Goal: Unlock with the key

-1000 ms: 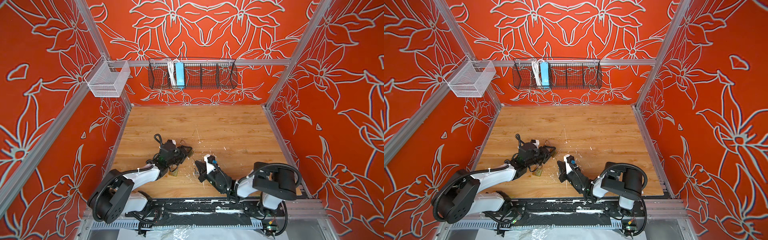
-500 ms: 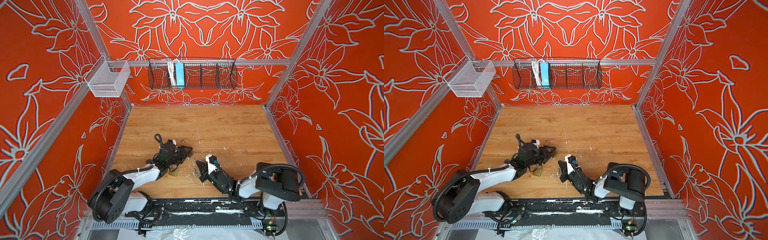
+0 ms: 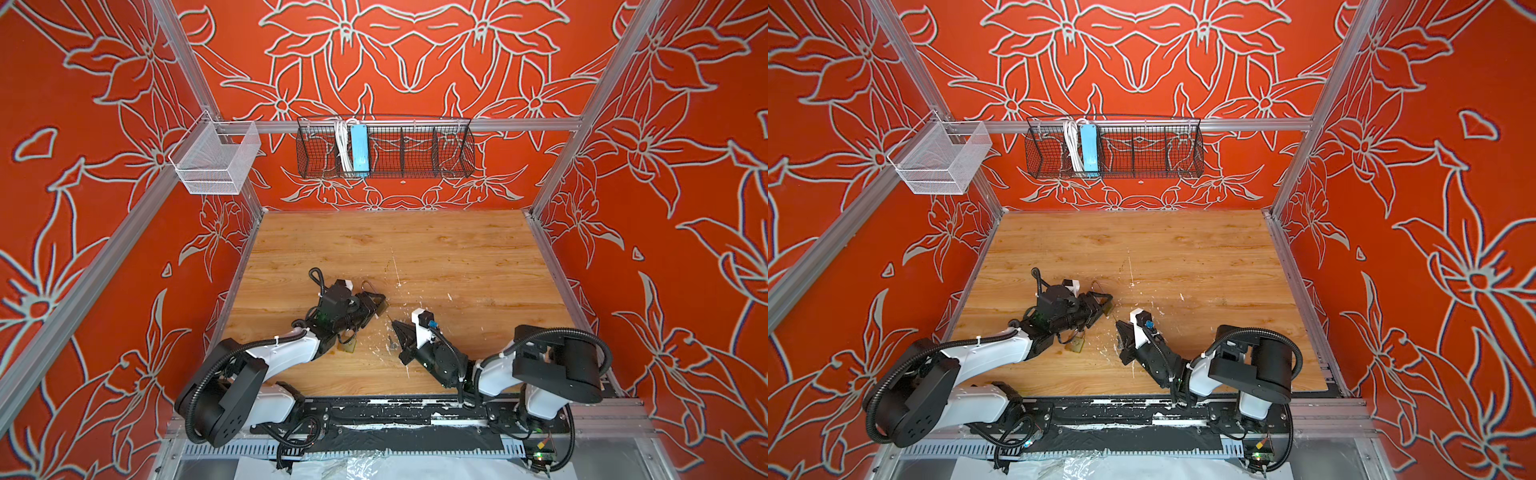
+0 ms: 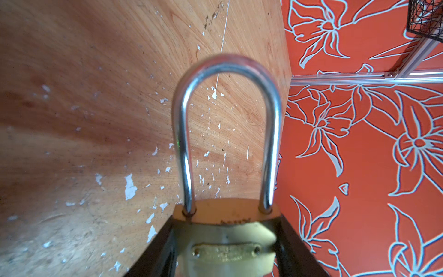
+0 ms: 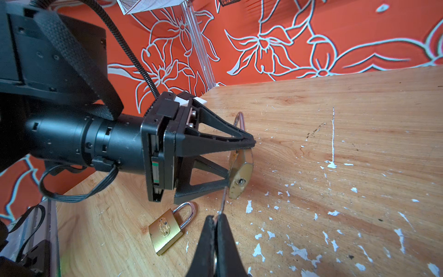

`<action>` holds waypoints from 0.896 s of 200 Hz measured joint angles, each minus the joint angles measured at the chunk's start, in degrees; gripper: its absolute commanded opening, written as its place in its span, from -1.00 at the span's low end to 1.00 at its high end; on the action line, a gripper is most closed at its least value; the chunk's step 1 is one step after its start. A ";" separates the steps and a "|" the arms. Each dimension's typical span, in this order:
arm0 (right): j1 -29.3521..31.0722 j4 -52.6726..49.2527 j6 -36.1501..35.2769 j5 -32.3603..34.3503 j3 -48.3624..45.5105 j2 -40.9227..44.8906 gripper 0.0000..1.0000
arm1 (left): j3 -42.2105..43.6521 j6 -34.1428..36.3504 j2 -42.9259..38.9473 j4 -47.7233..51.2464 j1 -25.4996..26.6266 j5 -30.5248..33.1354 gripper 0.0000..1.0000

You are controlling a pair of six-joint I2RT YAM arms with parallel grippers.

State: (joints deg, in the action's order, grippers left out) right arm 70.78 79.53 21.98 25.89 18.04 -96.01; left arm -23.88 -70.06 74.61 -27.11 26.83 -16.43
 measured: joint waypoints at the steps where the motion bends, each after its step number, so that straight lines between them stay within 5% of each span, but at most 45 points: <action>1: 0.00 0.00 -0.02 0.00 -0.02 0.02 -1.00 | 0.00 0.00 0.00 0.00 0.00 0.00 -1.00; 179: 0.00 0.04 -1.86 -1.46 -1.66 2.54 -1.00 | 0.00 0.07 0.02 -0.02 0.00 0.00 -1.00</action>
State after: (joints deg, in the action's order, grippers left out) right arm 70.78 79.57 20.12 24.43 16.38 -93.47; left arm -23.88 -70.00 74.63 -27.14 26.83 -16.43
